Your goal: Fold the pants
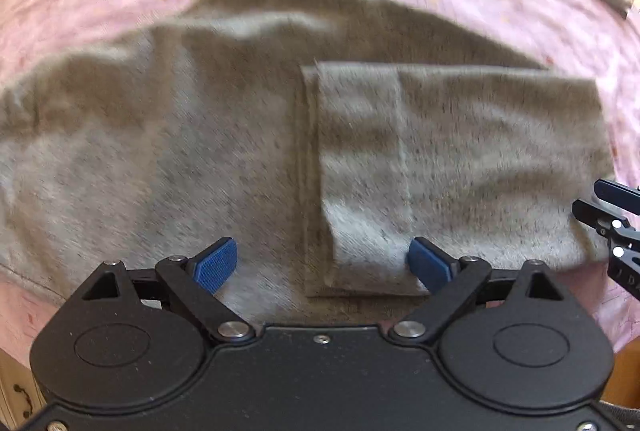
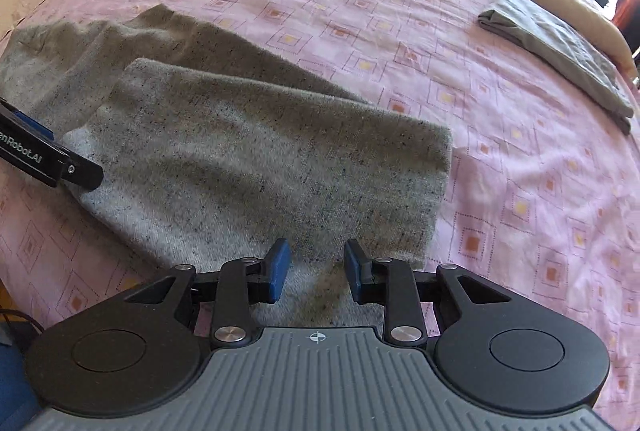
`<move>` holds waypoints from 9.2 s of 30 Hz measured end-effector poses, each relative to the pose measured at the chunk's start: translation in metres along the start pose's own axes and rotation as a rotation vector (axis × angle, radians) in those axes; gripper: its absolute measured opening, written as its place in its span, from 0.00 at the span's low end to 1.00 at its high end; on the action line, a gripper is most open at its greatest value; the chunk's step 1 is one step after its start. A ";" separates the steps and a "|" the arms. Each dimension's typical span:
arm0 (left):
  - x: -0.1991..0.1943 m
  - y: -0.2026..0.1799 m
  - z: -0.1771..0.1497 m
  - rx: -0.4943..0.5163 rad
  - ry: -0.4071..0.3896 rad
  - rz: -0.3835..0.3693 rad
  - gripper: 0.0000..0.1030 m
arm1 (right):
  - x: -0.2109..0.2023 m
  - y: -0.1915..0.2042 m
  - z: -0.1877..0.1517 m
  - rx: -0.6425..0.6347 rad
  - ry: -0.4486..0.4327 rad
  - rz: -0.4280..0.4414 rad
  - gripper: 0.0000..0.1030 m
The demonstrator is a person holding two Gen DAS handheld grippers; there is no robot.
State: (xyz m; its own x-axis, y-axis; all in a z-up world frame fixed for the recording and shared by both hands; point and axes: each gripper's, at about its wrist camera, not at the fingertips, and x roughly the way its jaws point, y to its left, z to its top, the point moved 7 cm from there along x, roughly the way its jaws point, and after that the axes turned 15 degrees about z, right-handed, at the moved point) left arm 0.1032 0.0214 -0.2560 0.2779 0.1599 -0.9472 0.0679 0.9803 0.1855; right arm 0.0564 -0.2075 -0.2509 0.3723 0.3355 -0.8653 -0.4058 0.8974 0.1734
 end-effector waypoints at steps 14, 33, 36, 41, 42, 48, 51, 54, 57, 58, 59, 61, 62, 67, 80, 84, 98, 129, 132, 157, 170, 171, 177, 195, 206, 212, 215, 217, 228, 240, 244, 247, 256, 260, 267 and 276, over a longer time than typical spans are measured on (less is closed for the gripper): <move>0.004 0.231 0.008 -0.129 -0.115 0.117 0.90 | -0.006 0.123 0.065 0.144 -0.165 0.045 0.28; 0.092 0.280 0.008 -0.126 -0.109 -0.068 1.00 | 0.001 0.214 0.096 0.135 -0.132 -0.041 0.28; 0.093 0.283 0.009 -0.159 -0.121 -0.075 1.00 | 0.003 0.220 0.099 0.131 -0.123 -0.049 0.28; 0.092 0.287 0.008 -0.154 -0.118 -0.110 1.00 | 0.006 0.228 0.104 0.116 -0.111 -0.060 0.28; 0.091 0.287 0.011 -0.156 -0.112 -0.142 0.97 | 0.007 0.229 0.104 0.114 -0.108 -0.061 0.28; 0.085 0.271 0.021 -0.092 -0.082 -0.325 0.97 | 0.013 0.236 0.106 0.108 -0.082 -0.058 0.28; 0.087 0.273 0.019 -0.085 -0.104 -0.351 0.98 | 0.014 0.240 0.112 0.092 -0.084 -0.056 0.28; 0.088 0.278 0.019 -0.128 -0.105 -0.386 0.97 | 0.014 0.243 0.117 0.070 -0.084 -0.058 0.28; 0.087 0.279 0.021 -0.169 -0.098 -0.377 0.88 | 0.017 0.242 0.118 0.080 -0.075 -0.047 0.28; 0.085 0.282 0.021 -0.189 -0.100 -0.365 0.61 | 0.019 0.241 0.117 0.092 -0.071 -0.042 0.28; 0.084 0.286 0.022 -0.216 -0.089 -0.357 0.53 | 0.021 0.240 0.117 0.105 -0.069 -0.036 0.28; 0.081 0.296 0.022 -0.284 -0.072 -0.407 0.40 | 0.023 0.238 0.116 0.134 -0.067 -0.026 0.28; 0.077 0.300 0.021 -0.305 -0.074 -0.410 0.38 | 0.023 0.236 0.116 0.146 -0.066 -0.022 0.28; 0.053 0.303 0.022 -0.297 -0.116 -0.375 0.26 | 0.025 0.225 0.110 0.196 -0.059 -0.021 0.28; -0.031 0.268 0.050 -0.206 -0.243 -0.336 0.21 | 0.059 0.155 0.062 0.328 0.003 -0.051 0.28; -0.058 0.246 0.056 -0.200 -0.277 -0.297 0.20 | 0.081 0.152 0.048 0.288 0.059 0.041 0.29; -0.116 0.052 0.077 -0.071 -0.286 -0.311 0.12 | 0.021 0.078 0.059 0.332 -0.108 0.352 0.30; -0.067 0.050 -0.049 -0.096 -0.136 -0.016 0.43 | 0.022 0.032 0.062 0.548 -0.126 0.552 0.08; -0.065 0.057 -0.054 -0.123 -0.124 -0.009 0.43 | -0.020 0.054 0.088 0.426 -0.210 0.581 0.08; -0.043 -0.022 -0.012 -0.003 -0.157 0.020 0.61 | -0.052 -0.055 -0.006 0.531 -0.184 0.236 0.06; -0.061 -0.009 0.021 0.064 -0.191 0.031 0.59 | -0.079 -0.064 0.023 0.402 -0.306 0.189 0.30; -0.064 -0.007 0.032 0.053 -0.207 0.032 0.59 | -0.077 -0.068 0.030 0.402 -0.326 0.196 0.35; -0.045 -0.007 0.093 0.018 -0.213 0.036 0.59 | -0.020 -0.106 0.049 0.578 -0.250 0.245 0.36; 0.016 -0.030 0.131 0.079 -0.114 0.068 0.60 | -0.033 -0.097 0.021 0.557 -0.201 0.056 0.03; 0.022 -0.003 0.164 -0.053 -0.151 0.036 0.68 | -0.066 -0.085 0.062 0.320 -0.354 0.028 0.06; 0.069 0.017 0.163 -0.083 0.002 0.132 0.67 | -0.022 -0.041 0.083 0.142 -0.247 0.145 0.08; 0.072 0.012 0.161 -0.033 -0.034 0.169 0.74 | 0.008 -0.041 0.072 0.102 -0.112 0.040 0.08; 0.065 0.010 0.163 -0.019 -0.049 0.162 0.67 | 0.012 -0.039 0.064 0.076 -0.093 0.025 0.08; -0.008 0.004 0.094 0.034 -0.128 -0.051 0.79 | -0.020 -0.062 0.021 0.351 -0.101 0.061 0.49; 0.030 -0.032 0.046 0.073 0.023 -0.108 1.00 | 0.020 -0.098 -0.005 0.629 -0.081 0.288 0.86; 0.032 -0.035 0.049 0.084 0.035 -0.100 1.00 | 0.025 -0.087 0.001 0.584 -0.065 0.271 0.96; 0.033 -0.035 0.049 0.063 0.034 -0.102 1.00 | 0.029 -0.086 0.003 0.604 -0.078 0.258 1.00; 0.008 -0.038 0.051 -0.004 -0.061 -0.071 0.43 | 0.013 -0.072 0.013 0.501 -0.101 0.320 0.29; -0.021 -0.043 0.047 0.001 -0.142 0.019 0.27 | -0.008 -0.058 0.024 0.434 -0.135 0.275 0.23; -0.062 -0.007 0.050 -0.046 -0.228 0.021 0.26 | -0.050 -0.018 0.063 0.279 -0.213 0.250 0.22; -0.074 0.141 0.083 -0.082 -0.293 0.063 0.26 | -0.027 0.067 0.161 0.238 -0.260 0.338 0.22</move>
State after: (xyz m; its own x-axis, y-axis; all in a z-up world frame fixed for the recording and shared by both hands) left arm 0.1714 0.1387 -0.1379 0.5446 0.1924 -0.8163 -0.0323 0.9774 0.2088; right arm 0.1533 -0.1102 -0.1405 0.4609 0.6527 -0.6014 -0.3488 0.7563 0.5535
